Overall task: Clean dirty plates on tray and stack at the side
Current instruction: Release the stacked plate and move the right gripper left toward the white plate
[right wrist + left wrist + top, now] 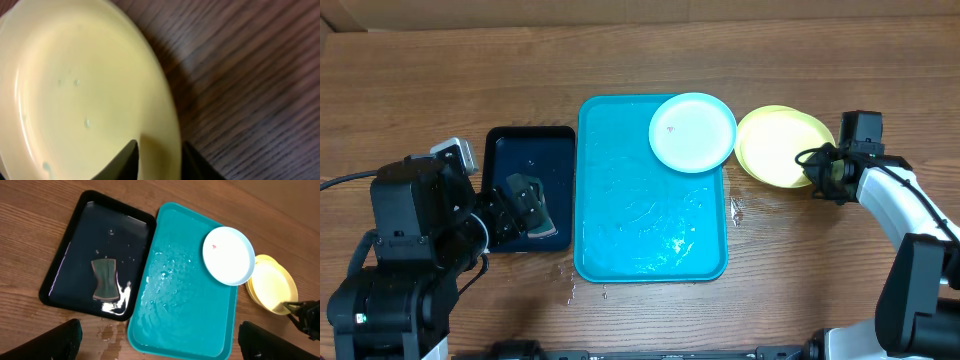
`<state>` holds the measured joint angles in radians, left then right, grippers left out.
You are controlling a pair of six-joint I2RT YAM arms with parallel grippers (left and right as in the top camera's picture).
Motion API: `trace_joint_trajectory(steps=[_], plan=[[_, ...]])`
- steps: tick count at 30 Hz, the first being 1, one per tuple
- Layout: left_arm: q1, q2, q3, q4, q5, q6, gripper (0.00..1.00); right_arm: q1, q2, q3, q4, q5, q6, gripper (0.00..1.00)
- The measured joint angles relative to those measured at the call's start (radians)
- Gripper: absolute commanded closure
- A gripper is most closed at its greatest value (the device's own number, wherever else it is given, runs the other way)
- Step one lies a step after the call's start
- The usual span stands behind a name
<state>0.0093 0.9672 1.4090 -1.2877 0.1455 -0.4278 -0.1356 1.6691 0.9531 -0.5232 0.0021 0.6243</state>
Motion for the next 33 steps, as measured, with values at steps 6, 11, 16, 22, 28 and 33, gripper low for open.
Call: trace_joint_trajectory(steps=[6, 11, 16, 22, 28, 33], plan=[[0.000, 0.000, 0.000, 0.000, 0.000, 0.000, 0.00, 0.000, 0.000, -0.001, -0.007, -0.025, 0.001, 0.23], [0.000, 0.000, 0.000, 0.000, 0.000, 0.000, 0.00, 0.001, 0.000, -0.001, -0.023, -0.032, -0.003, 0.19], [0.000, 0.000, 0.000, 0.000, 0.000, 0.000, 0.00, 0.001, 0.000, -0.001, -0.006, -0.086, -0.086, 0.18], [0.000, 0.000, 0.000, 0.000, 0.000, 0.000, 0.00, 0.001, 0.000, -0.001, 0.010, -0.189, -0.237, 0.22], [0.000, 0.000, 0.000, 0.000, 0.000, 0.000, 0.00, 0.001, 0.000, -0.001, 0.010, -0.242, -0.352, 0.22], [0.000, 0.000, 0.000, 0.000, 0.000, 0.000, 0.00, 0.001, 0.000, -0.001, 0.009, -0.285, -0.421, 0.21]])
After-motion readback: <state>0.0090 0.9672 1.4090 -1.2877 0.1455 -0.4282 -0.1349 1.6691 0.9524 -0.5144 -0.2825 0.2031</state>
